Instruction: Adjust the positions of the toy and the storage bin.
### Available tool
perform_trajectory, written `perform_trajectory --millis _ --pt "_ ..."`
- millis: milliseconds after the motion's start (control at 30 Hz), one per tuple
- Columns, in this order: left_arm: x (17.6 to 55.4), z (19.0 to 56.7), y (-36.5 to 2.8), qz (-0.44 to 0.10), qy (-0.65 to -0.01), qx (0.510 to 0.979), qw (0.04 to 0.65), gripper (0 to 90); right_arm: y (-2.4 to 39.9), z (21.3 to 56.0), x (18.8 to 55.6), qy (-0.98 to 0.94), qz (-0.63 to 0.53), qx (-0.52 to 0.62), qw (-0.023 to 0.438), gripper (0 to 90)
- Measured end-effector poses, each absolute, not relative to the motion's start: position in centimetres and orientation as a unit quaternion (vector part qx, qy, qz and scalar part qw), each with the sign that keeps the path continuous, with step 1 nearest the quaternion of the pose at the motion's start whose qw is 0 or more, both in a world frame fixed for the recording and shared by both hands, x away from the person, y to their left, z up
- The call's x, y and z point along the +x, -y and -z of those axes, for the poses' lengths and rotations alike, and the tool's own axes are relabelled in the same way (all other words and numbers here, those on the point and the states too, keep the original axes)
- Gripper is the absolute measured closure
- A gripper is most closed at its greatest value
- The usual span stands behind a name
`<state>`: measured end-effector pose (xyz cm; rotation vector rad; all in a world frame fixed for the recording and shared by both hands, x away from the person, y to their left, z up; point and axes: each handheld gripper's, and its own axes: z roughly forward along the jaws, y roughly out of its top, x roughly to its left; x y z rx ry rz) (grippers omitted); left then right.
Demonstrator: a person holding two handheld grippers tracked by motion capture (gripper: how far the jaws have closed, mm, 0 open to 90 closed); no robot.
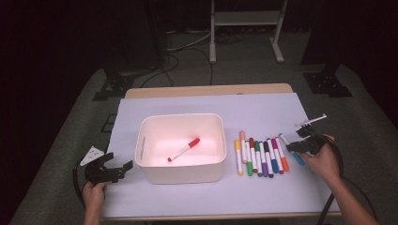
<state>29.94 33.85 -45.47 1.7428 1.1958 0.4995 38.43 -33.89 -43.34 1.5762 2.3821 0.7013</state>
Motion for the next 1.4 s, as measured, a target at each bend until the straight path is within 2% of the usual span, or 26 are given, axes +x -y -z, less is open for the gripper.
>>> perform_trajectory --millis 167,433,733,900,1167,1200,1400 --pt "29.9 45.5 -33.8 -0.207 -0.487 0.709 0.466 0.0 34.3 43.5 38.1 -0.799 -0.252 0.536 0.103 75.8" --pt "29.9 45.5 -33.9 -0.205 -0.488 0.709 0.467 0.0 34.9 42.0 37.1 -0.790 -0.299 0.530 0.070 76.0" --pt "29.9 45.5 -33.8 -0.207 -0.486 0.709 0.467 0.0 32.1 36.8 34.8 -0.804 -0.377 0.459 0.033 76.0" --pt "29.9 45.5 -33.8 -0.207 -0.486 0.709 0.467 0.0 28.3 33.3 33.7 -0.824 -0.409 0.391 0.011 76.0" --pt "29.9 45.5 -33.9 -0.208 -0.486 0.708 0.468 0.0 22.5 30.0 33.2 -0.852 -0.427 0.302 -0.016 76.0" --pt "29.9 45.4 -33.9 -0.207 -0.486 0.709 0.468 0.0 20.1 29.1 33.1 -0.861 -0.431 0.270 -0.028 76.0" --pt "29.9 45.5 -33.9 -0.207 -0.486 0.708 0.470 0.0 15.8 28.1 33.3 -0.880 -0.419 0.221 -0.035 76.0"
